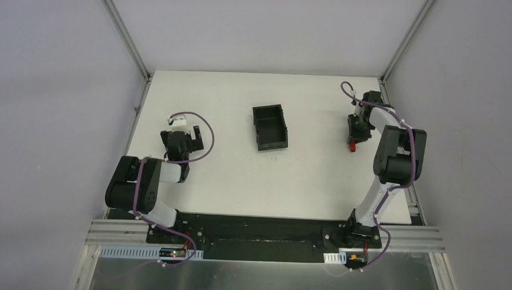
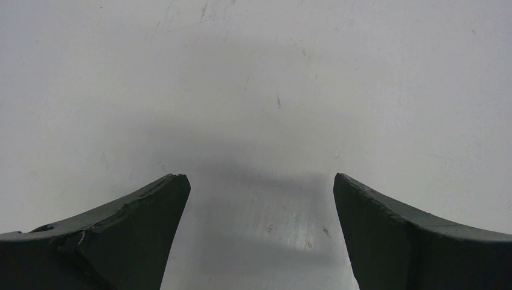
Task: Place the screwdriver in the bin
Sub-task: Pick up the screwdriver from the center of the board.
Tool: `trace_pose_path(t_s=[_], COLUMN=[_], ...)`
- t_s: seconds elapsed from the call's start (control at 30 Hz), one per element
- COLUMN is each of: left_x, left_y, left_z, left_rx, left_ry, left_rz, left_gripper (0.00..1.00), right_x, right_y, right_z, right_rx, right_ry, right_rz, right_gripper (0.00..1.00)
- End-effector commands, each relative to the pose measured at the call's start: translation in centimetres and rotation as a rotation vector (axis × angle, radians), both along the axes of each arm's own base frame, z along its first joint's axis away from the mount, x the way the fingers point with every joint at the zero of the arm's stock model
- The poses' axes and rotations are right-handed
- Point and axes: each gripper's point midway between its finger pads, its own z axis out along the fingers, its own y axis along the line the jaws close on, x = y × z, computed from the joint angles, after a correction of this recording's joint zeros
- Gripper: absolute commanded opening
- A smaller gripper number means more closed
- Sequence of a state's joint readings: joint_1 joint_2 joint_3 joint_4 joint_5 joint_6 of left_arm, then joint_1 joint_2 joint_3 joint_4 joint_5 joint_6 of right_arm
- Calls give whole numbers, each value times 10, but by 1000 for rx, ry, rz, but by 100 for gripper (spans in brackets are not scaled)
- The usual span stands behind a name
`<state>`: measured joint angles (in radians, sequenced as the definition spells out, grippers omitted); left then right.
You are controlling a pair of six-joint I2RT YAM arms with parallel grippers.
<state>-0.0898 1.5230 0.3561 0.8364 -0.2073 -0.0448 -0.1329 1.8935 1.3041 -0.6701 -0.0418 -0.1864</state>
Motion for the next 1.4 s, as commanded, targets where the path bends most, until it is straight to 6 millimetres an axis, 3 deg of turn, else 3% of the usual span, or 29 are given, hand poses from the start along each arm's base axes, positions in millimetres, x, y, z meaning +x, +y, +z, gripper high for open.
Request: trace_pose_path(t_s=[0.0, 0.17, 0.47, 0.7, 1.0, 1.37], left_x=[2, 2, 2, 2, 2, 2], left_y=[1, 1, 1, 1, 1, 1], left_z=[10, 10, 11, 10, 10, 10], left_rx=[-12, -13, -13, -13, -13, -12], left_ry=[-35, -34, -36, -34, -34, -34], left_rz=[2, 1, 2, 2, 1, 1], left_gripper=[99, 99, 99, 99, 99, 99], right_x=[25, 31, 37, 38, 40, 27], right_y=[6, 9, 26, 42, 83, 167], right_z=[35, 61, 123, 154, 187, 201], right_rx=[35, 64, 150, 183, 230, 240], right_ry=[-90, -132, -259, -296, -335, -352], right_rz=[-63, -116, -143, -135, -82, 113], right_gripper=[1, 0, 0, 0, 0, 0])
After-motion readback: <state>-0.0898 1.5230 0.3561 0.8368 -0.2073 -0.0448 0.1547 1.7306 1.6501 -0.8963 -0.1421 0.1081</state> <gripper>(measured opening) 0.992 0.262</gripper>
